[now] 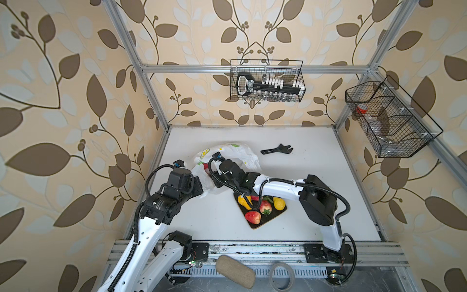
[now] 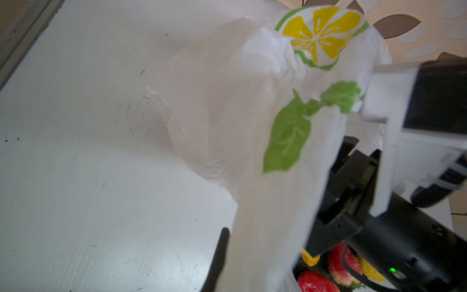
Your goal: Take the fake fruits out of the plastic bag
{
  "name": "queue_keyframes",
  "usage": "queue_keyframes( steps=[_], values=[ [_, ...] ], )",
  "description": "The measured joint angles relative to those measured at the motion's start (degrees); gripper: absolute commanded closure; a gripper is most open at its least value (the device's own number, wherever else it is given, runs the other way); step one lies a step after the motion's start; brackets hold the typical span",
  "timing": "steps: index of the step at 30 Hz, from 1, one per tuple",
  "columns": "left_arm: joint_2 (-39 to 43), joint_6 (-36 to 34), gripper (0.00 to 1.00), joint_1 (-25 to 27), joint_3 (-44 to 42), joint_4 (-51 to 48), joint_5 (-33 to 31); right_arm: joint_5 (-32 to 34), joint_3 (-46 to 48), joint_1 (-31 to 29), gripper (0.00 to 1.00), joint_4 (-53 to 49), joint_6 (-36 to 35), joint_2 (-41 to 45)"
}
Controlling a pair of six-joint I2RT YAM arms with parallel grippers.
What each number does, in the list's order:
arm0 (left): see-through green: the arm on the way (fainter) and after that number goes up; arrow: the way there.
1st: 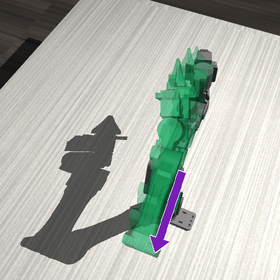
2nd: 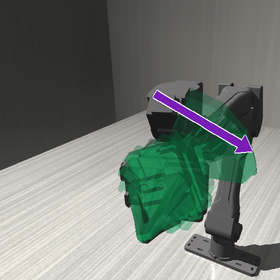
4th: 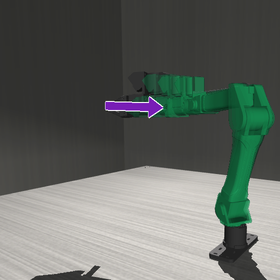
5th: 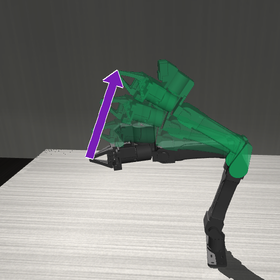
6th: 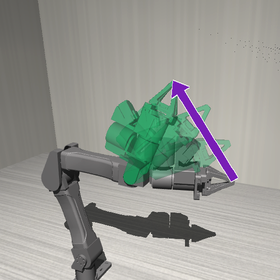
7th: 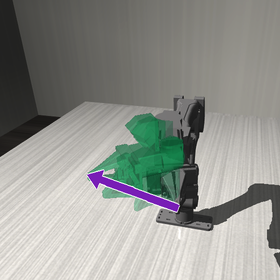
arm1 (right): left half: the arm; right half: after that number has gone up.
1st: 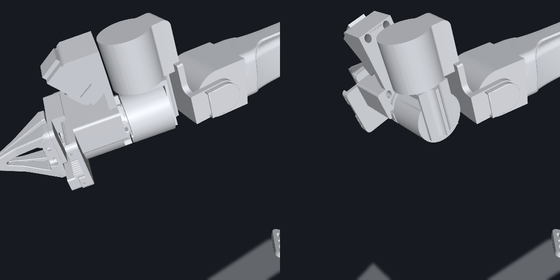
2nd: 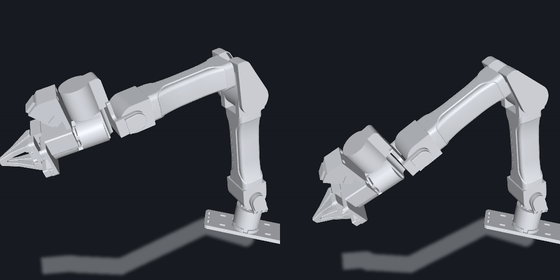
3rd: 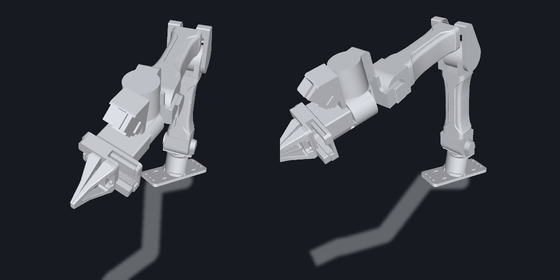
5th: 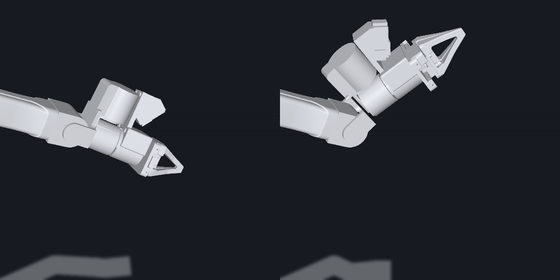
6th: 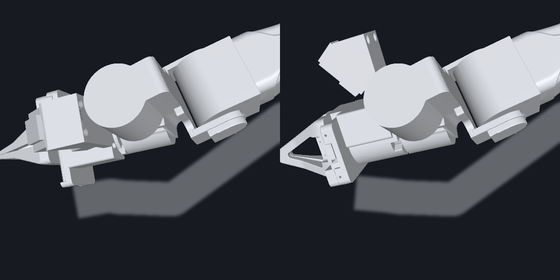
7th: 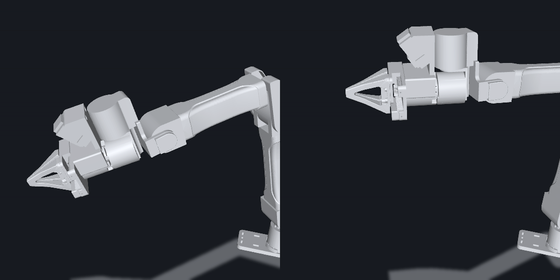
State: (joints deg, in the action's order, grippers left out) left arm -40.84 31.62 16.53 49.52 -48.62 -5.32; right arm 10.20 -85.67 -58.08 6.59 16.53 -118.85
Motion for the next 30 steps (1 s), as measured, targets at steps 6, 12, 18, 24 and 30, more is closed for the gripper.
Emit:
queue_keyframes(
  steps=[6, 12, 18, 24, 30],
  values=[
    [-0.2, 0.0, 1.0, 0.0, 0.0, -0.9, 0.0, 0.6, 2.5, 0.0, 0.48, 6.5, -12.2, -0.5],
    [-0.7, 0.0, 1.0, 0.0, 0.1, -0.9, -0.1, 2.6, 7.9, 0.0, 0.47, 13.6, -27.6, -0.2],
    [-1.0, -0.1, 1.0, 0.0, 0.6, -1.0, -0.7, 5.9, 9.5, 0.0, 0.48, 16.5, -41.5, -0.5],
    [-1.0, -0.3, 0.97, 0.0, 2.0, -2.1, -0.9, 6.5, 2.6, 1.2, 0.47, 15.7, -47.4, -6.1],
    [0.3, -1.5, 0.47, 0.0, 2.6, -4.5, -1.2, 6.3, -5.1, 3.5, 0.43, 8.6, -45.0, -11.2]
  ],
)
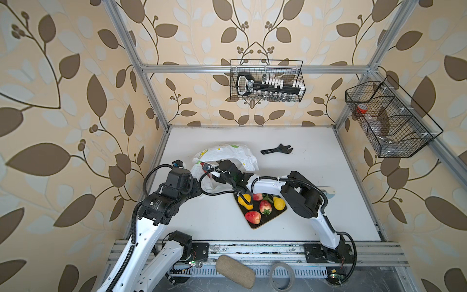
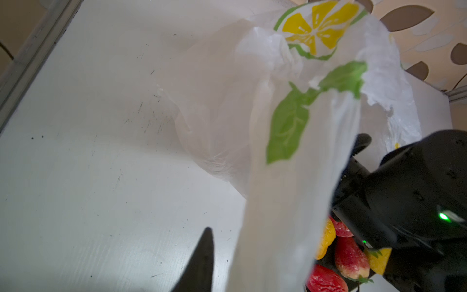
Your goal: Take the fake fruits out of the plastic bag
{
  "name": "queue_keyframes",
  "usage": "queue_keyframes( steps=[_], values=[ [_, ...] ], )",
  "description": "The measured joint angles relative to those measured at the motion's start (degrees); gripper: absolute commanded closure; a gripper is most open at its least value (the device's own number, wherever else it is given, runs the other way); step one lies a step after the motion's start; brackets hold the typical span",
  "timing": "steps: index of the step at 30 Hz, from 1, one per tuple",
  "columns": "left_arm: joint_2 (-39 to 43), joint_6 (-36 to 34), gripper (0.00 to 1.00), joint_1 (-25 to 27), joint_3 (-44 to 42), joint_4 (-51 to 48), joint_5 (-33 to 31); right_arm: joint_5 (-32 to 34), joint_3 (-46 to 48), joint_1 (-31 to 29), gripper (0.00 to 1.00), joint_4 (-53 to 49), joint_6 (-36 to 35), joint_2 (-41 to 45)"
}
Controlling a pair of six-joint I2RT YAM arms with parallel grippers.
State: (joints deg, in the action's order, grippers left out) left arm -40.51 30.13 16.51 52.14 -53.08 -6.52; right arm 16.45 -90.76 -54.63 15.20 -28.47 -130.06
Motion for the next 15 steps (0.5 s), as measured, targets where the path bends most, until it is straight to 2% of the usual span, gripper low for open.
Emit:
queue_keyframes(
  steps=[7, 9, 12, 15],
  values=[
    [2.7, 2.2, 0.22, 0.0, 7.0, -3.3, -5.3, -7.5, -4.3, 1.7, 0.39, -9.6, 14.3, -0.4],
    [4.3, 3.3, 0.11, 0.0, 8.6, -3.2, -8.3, -10.3, -6.4, 2.3, 0.38, -12.4, 19.8, -0.5],
    [4.4, 5.0, 0.03, 0.0, 9.5, -2.7, -13.0, -14.1, -9.2, 2.9, 0.37, -14.9, 27.5, -0.7],
    [-0.3, 6.3, 0.01, -0.6, 9.5, -1.1, -15.4, -17.0, -11.5, 3.4, 0.35, -15.8, 34.6, -1.2]
  ],
)
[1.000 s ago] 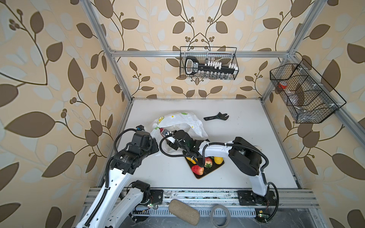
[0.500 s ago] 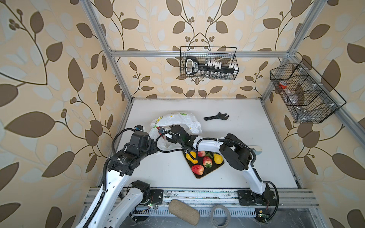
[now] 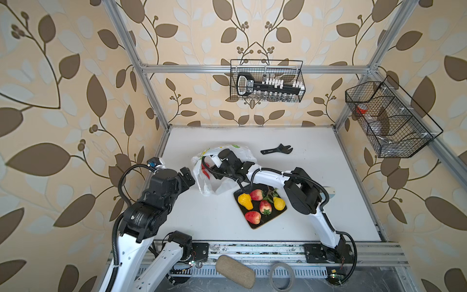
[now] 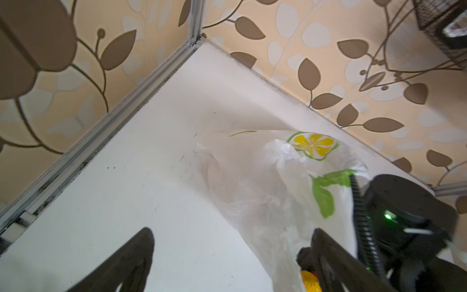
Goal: Take the fake fruits out of the plastic bag
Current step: 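Release the bag with the left gripper while the right gripper lowers toward strawberries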
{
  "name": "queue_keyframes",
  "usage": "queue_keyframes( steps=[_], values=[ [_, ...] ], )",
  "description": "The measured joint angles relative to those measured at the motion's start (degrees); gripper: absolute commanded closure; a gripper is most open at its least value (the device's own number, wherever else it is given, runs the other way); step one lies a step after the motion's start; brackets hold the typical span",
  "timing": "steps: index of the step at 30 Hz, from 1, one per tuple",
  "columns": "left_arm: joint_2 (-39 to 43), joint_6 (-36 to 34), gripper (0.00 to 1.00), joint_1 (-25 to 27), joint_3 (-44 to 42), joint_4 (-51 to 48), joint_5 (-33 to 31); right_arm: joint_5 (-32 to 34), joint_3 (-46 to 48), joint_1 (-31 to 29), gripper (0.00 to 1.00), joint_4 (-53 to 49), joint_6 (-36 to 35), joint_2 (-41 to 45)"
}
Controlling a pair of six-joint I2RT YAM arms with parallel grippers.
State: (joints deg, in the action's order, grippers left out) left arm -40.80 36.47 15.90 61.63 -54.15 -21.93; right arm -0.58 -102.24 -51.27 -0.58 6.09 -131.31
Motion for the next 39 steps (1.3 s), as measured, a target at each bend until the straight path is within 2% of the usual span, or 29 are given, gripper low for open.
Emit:
queue_keyframes(
  steps=[4, 9, 12, 17, 20, 23, 26, 29, 33, 34, 37, 39],
  values=[
    [-9.7, 1.8, 0.01, -6.7, 0.0, 4.8, 2.6, -2.4, -0.9, 0.5, 0.33, 0.0, 7.5, -1.1],
    [-16.9, 5.4, 0.01, -19.9, -0.7, 12.0, 11.3, -5.7, -1.9, 1.3, 0.32, 0.3, 14.7, -4.4],
    [-20.3, 7.3, 0.01, -24.9, -0.7, 16.1, 17.5, -7.0, -2.1, 1.6, 0.32, 0.1, 16.9, -6.2],
    [-29.3, 13.5, 0.01, -30.1, -2.2, 24.1, 28.3, -7.8, -2.1, 1.6, 0.31, 0.2, 18.2, -6.6],
    [-34.5, 17.9, 0.01, -31.6, -4.1, 28.0, 33.7, -7.8, -2.1, 1.5, 0.31, 0.3, 18.3, -6.6],
    [-40.0, 20.7, 0.06, -32.1, -4.3, 30.9, 37.9, -7.9, -2.1, 1.5, 0.31, 0.4, 18.4, -6.6],
    [-44.5, 22.9, 0.19, -32.1, -4.4, 34.6, 41.4, -8.1, -1.9, 1.5, 0.3, 0.7, 18.3, -6.6],
    [-47.1, 24.6, 0.41, -32.1, -5.0, 37.3, 43.9, -8.0, -1.2, 1.5, 0.3, 0.9, 18.3, -6.1],
    [-48.2, 25.7, 0.78, -32.1, -5.5, 39.6, 46.2, -7.7, -0.5, 1.5, 0.29, 0.8, 18.1, -5.2],
    [-48.2, 25.5, 0.84, -32.1, -5.5, 40.0, 46.8, -7.7, -0.5, 1.7, 0.28, 0.8, 18.1, -5.0],
    [-48.2, 24.5, 1.0, -32.1, -5.5, 41.0, 48.2, -7.5, -0.5, 2.0, 0.27, 0.7, 18.1, -4.1],
    [-48.2, 23.0, 1.0, -31.6, -5.1, 40.7, 49.3, -7.5, -0.5, 2.6, 0.26, 0.7, 18.1, -3.3]
  ],
)
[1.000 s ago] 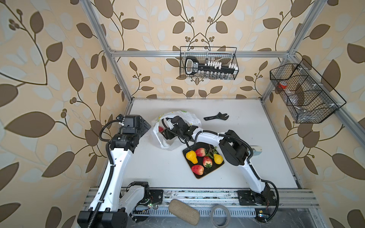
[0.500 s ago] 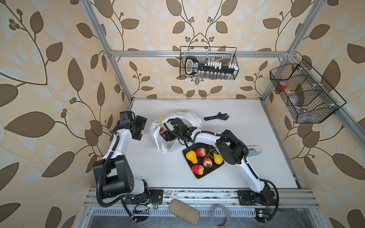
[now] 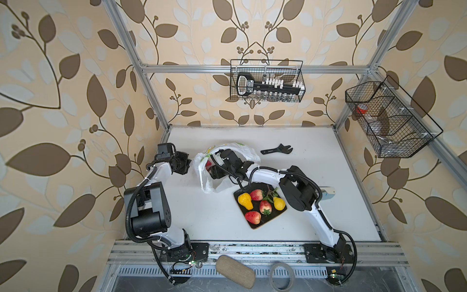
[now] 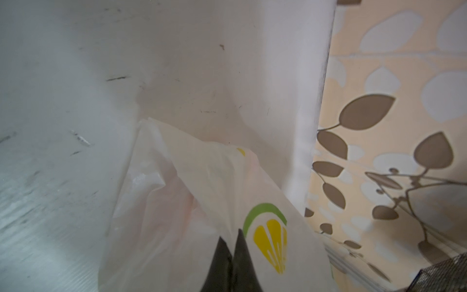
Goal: Take the fake fruits out of the plastic bag
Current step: 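Release the bag with the left gripper while the right gripper lowers toward strawberries, then reach the left gripper to the bag opening and hold it up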
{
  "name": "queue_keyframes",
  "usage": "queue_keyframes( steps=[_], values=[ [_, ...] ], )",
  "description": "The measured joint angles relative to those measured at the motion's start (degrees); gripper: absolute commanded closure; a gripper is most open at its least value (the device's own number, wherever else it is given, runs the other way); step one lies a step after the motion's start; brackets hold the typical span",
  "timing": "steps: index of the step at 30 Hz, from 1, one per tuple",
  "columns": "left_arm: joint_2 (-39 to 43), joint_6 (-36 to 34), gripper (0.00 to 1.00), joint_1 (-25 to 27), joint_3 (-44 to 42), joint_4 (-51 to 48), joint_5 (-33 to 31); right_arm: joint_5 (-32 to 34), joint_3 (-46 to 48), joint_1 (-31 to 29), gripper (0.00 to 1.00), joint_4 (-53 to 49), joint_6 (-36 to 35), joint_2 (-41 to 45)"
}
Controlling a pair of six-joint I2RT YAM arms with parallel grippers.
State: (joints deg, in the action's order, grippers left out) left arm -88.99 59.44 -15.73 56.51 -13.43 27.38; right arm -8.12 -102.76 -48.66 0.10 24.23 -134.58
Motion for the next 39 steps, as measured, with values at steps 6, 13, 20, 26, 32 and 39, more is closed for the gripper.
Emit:
queue_keyframes(
  steps=[6, 13, 20, 26, 32, 39],
  values=[
    [1.6, -8.5, 1.0, 5.3, 6.1, -4.0, 0.8, 0.9, 2.7, 2.5, 0.23, 0.6, 0.3, 4.5],
    [7.8, -17.6, 1.0, 14.2, 15.1, -7.1, 2.7, 1.7, 7.9, 4.8, 0.19, 1.8, 0.4, 9.3],
    [7.6, -22.6, 1.0, 13.2, 14.5, -8.6, 3.3, 2.2, 9.4, 5.1, 0.18, 2.1, 0.4, 9.6],
    [1.5, -24.9, 1.0, 11.6, 10.3, -9.5, 2.3, 3.0, 9.6, 5.0, 0.18, 1.7, 0.1, 9.6],
    [0.0, -26.4, 1.0, 11.5, 9.2, -10.2, 1.0, 6.5, 6.7, 4.9, 0.23, -3.2, -2.4, 7.4],
    [0.0, -28.2, 0.24, 11.5, 9.2, -11.1, -1.0, 9.9, 6.6, 4.9, 0.22, -8.9, -6.9, 7.0]
  ],
)
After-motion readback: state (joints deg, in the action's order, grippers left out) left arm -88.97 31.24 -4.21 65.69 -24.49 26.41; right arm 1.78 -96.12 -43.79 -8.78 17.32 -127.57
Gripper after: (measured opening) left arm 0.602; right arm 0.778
